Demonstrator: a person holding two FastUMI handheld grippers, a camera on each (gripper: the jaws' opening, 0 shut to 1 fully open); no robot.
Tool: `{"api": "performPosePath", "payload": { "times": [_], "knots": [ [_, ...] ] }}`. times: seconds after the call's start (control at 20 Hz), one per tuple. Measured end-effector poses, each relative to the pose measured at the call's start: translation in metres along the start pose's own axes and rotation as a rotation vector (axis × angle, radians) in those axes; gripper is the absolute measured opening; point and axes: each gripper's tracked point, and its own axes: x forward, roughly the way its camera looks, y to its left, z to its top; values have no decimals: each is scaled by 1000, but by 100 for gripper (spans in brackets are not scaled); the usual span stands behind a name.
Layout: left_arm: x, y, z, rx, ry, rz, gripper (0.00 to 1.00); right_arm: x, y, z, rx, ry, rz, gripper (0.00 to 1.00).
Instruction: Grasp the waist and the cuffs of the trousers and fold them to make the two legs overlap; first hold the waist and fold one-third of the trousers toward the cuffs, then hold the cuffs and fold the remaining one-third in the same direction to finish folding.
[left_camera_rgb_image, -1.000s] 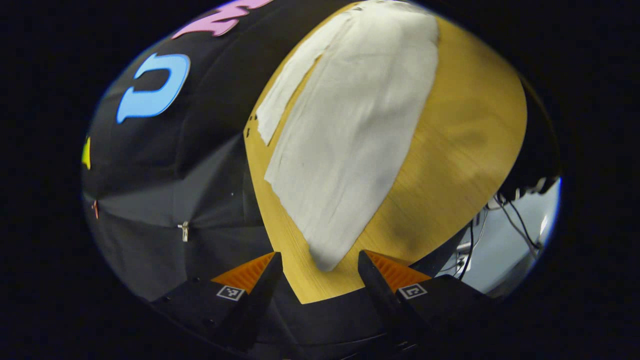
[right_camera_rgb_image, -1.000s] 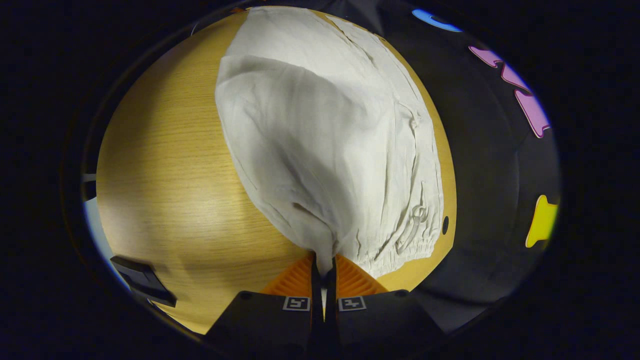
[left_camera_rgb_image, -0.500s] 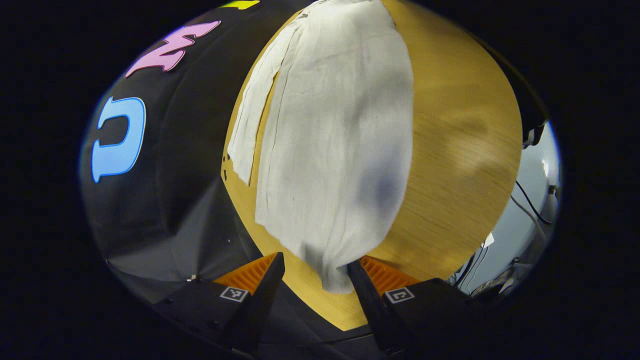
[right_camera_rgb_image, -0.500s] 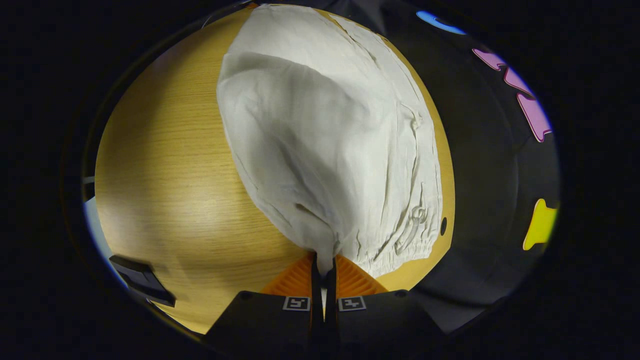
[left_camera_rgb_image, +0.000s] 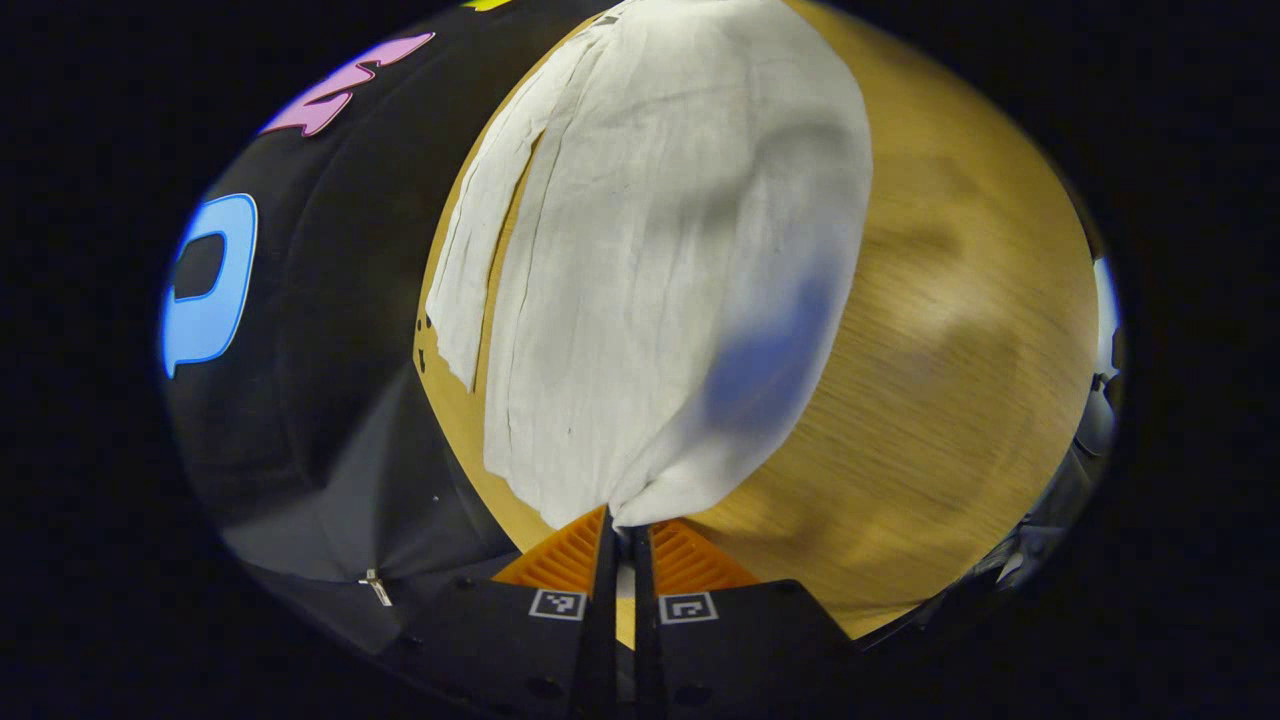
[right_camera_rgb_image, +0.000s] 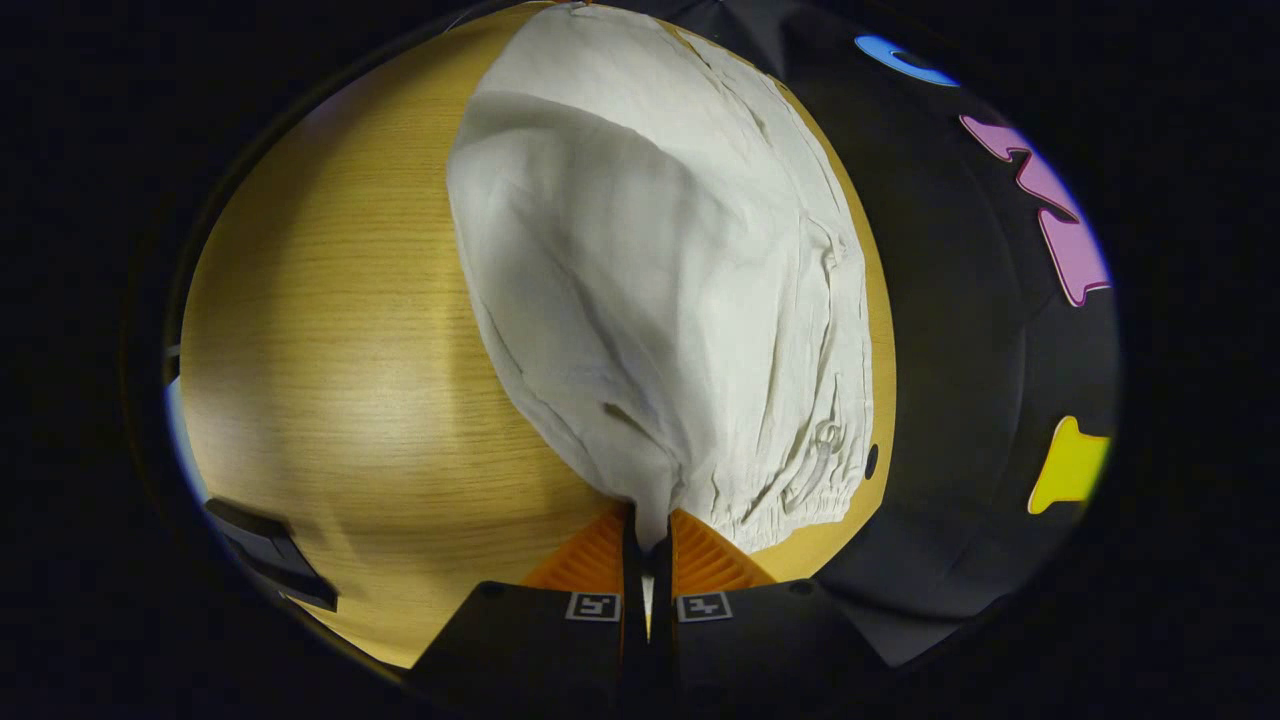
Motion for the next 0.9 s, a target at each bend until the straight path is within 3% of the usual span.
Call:
{"api": "performPosePath", "payload": {
  "times": [0.2,0.4,0.65,0.9],
  "knots": [
    [-1,-1,-2,-78,35,-11,6,2,-4,-8,-47,43,-52,5],
    [-8,6,4,-266,19,28,6,-8,-18,-14,29,73,-119,5],
    [-25,44,17,-245,-22,106,6,-23,-44,-13,122,69,-204,5],
    [-27,99,26,-288,-48,192,6,-32,-85,-18,190,52,-288,5]
  ]
}}
